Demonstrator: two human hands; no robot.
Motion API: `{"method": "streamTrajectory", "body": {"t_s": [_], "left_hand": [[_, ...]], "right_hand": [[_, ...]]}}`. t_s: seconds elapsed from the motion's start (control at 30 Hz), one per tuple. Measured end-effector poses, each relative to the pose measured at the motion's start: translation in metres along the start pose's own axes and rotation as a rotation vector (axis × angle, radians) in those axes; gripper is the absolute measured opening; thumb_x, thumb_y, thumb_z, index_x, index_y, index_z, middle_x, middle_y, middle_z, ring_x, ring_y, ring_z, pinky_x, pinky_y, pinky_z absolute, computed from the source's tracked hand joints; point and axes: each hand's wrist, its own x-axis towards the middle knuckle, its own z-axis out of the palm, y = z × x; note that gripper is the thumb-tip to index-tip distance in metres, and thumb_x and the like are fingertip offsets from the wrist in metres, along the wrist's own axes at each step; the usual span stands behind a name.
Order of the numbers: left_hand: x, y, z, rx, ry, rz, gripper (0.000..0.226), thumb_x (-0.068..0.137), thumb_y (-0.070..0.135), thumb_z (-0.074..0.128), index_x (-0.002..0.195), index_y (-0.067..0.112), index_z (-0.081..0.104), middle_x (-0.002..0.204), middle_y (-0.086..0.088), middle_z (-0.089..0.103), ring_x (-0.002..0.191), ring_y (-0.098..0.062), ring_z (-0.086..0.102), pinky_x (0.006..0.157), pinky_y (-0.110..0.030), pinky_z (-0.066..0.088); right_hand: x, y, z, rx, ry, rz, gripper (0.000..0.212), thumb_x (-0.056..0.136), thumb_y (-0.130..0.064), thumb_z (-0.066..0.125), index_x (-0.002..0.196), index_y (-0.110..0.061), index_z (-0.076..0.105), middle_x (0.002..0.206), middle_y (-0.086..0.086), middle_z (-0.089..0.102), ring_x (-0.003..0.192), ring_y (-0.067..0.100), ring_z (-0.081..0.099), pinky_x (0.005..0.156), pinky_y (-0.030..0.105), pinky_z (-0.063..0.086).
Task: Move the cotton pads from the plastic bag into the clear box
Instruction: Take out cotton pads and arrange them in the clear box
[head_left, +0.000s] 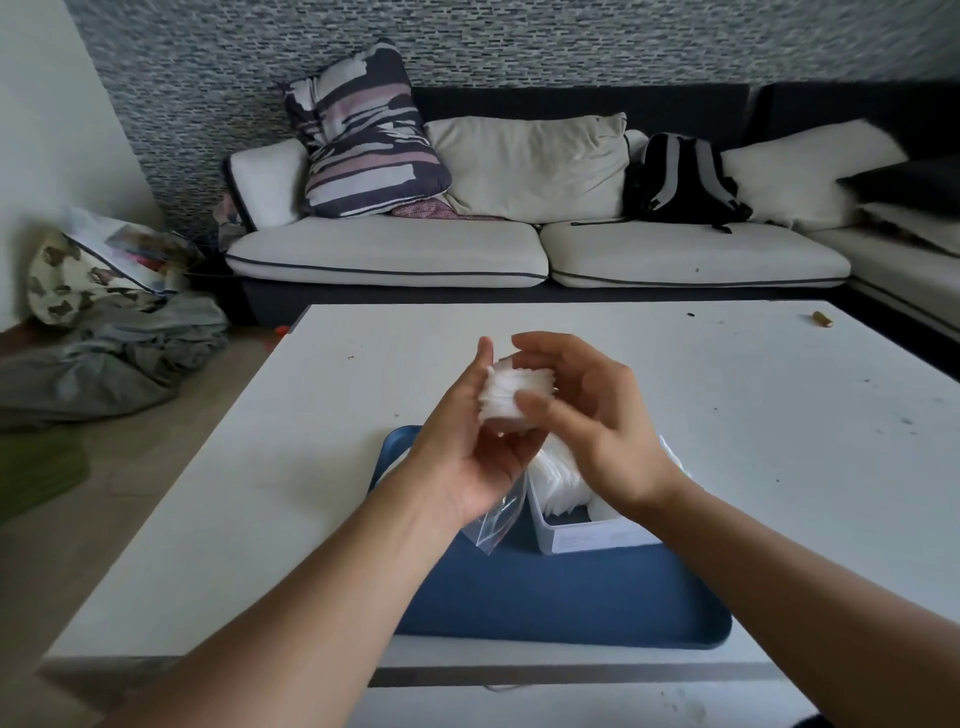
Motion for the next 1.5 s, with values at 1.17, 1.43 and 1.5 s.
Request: {"method": "streamTrajectory", "body": {"t_s": [1.17, 1.43, 1.5], "left_hand": [[-0.007, 0.007, 0.004, 0.186, 0.131, -0.013, 0.078, 0.089, 0.079, 0.040, 0.120, 0.013, 0.067, 0.101, -0.011, 0.073, 0.085, -0.026, 0.071, 0.075, -0.035, 0.058], [-0.005, -0.006, 0.016, 0.172, 0.145, 0.057, 0.033, 0.102, 0.044, 0.049, 0.108, 0.016, 0.066, 0.096, -0.009, 0.069, 0.092, -0.025, 0.069, 0.083, -0.034, 0.054], [-0.004, -0.006, 0.018, 0.167, 0.166, 0.089, 0.026, 0.102, 0.032, 0.049, 0.107, 0.014, 0.067, 0.098, -0.010, 0.070, 0.091, -0.026, 0.068, 0.074, -0.033, 0.057]], "right_hand": [[-0.003, -0.003, -0.003, -0.409, -0.212, 0.074, 0.041, 0.092, -0.029, 0.065, 0.131, -0.026, 0.056, 0.100, -0.002, 0.074, 0.092, 0.018, 0.070, 0.085, 0.044, 0.056], [-0.006, -0.001, 0.016, -0.187, -0.045, 0.153, 0.044, 0.085, -0.053, 0.059, 0.120, -0.025, 0.057, 0.108, -0.004, 0.069, 0.103, 0.011, 0.066, 0.090, 0.039, 0.056], [-0.002, -0.004, 0.013, -0.185, 0.005, 0.149, 0.046, 0.090, -0.060, 0.060, 0.117, -0.022, 0.059, 0.107, -0.006, 0.069, 0.099, 0.008, 0.066, 0.085, 0.032, 0.056]]}}
